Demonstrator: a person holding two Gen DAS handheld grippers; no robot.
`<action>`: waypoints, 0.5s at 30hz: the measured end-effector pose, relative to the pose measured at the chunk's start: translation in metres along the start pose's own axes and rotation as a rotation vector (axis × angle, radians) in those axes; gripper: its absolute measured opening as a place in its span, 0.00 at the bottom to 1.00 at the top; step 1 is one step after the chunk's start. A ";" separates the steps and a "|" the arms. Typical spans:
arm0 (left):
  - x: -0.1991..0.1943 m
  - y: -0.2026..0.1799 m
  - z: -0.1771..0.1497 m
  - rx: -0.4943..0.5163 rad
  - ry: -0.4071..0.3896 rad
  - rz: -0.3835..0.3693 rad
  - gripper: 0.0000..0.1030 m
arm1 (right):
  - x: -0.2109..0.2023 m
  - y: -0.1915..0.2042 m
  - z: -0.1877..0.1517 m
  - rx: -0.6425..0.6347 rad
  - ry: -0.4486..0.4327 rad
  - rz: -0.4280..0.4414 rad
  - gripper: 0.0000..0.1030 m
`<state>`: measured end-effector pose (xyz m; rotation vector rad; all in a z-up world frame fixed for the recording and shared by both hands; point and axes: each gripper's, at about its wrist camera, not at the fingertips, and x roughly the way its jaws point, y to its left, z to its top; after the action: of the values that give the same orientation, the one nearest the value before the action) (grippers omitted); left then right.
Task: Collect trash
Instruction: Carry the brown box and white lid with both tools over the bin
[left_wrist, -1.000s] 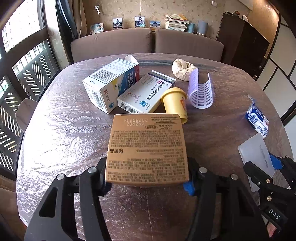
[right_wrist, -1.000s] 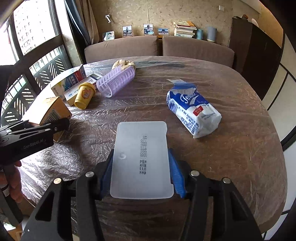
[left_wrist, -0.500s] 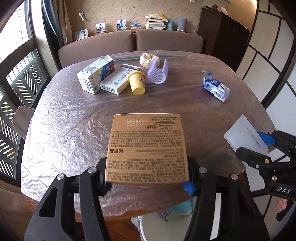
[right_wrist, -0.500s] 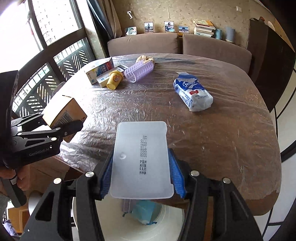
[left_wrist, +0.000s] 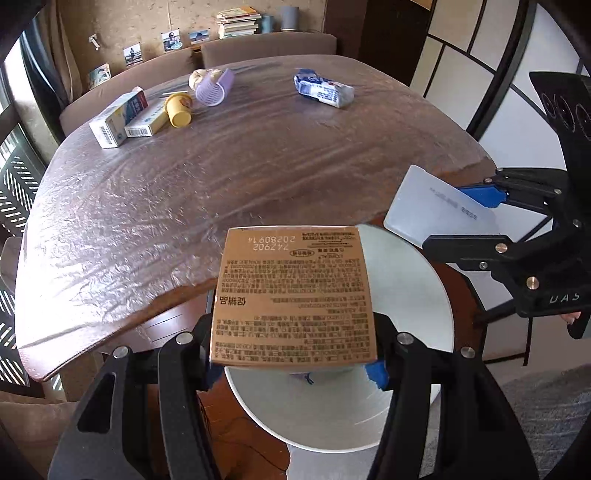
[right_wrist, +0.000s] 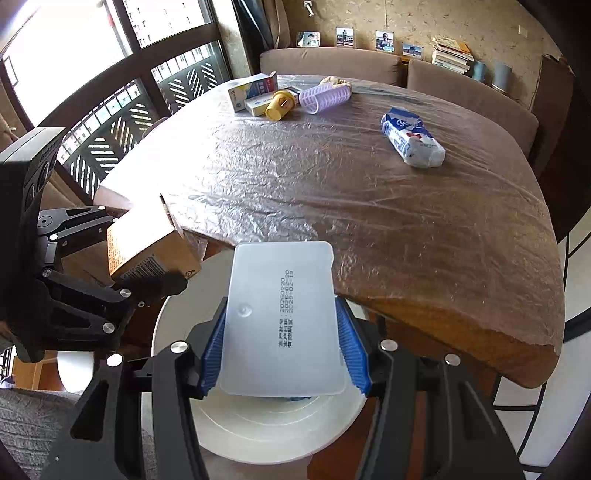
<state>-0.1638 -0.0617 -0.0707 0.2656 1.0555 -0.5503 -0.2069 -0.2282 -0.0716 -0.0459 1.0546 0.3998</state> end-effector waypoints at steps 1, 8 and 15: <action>0.002 -0.002 -0.004 0.007 0.012 -0.006 0.58 | 0.001 0.001 -0.003 -0.005 0.010 0.005 0.52; 0.029 -0.009 -0.022 0.035 0.085 0.004 0.58 | 0.021 0.003 -0.024 -0.034 0.089 0.006 0.52; 0.061 -0.010 -0.030 0.043 0.149 0.038 0.58 | 0.045 0.001 -0.038 -0.072 0.147 -0.026 0.52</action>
<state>-0.1687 -0.0743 -0.1384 0.3679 1.1815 -0.5257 -0.2198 -0.2220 -0.1293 -0.1549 1.1836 0.4149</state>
